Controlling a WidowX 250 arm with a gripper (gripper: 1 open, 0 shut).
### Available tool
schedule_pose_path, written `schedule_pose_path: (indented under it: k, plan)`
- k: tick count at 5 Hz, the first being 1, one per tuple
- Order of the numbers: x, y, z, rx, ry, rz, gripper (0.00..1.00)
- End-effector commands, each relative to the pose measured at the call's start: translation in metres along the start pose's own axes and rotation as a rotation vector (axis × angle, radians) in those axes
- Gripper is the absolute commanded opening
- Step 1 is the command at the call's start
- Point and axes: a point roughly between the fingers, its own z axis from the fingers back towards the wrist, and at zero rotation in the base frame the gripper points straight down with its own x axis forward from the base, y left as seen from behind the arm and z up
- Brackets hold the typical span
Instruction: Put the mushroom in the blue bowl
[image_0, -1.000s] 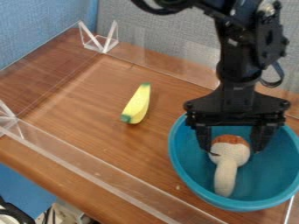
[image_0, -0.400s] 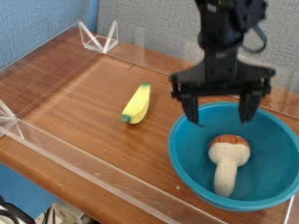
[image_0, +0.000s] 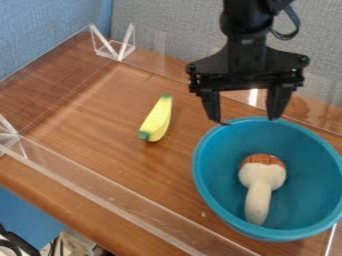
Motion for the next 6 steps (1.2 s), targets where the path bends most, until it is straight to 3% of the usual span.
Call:
schedule_pose_path:
  k: [1,2,4,6]
  plan:
    - [-0.003,-0.013,0.019,-0.034,-0.055,0.0,1.0]
    - [-0.007,-0.014,0.021,-0.034,-0.039,-0.036,1.0]
    - [-0.004,-0.009,0.031,-0.059,-0.037,-0.083,1.0]
    - [-0.017,0.015,0.011,-0.033,-0.045,0.001,1.0]
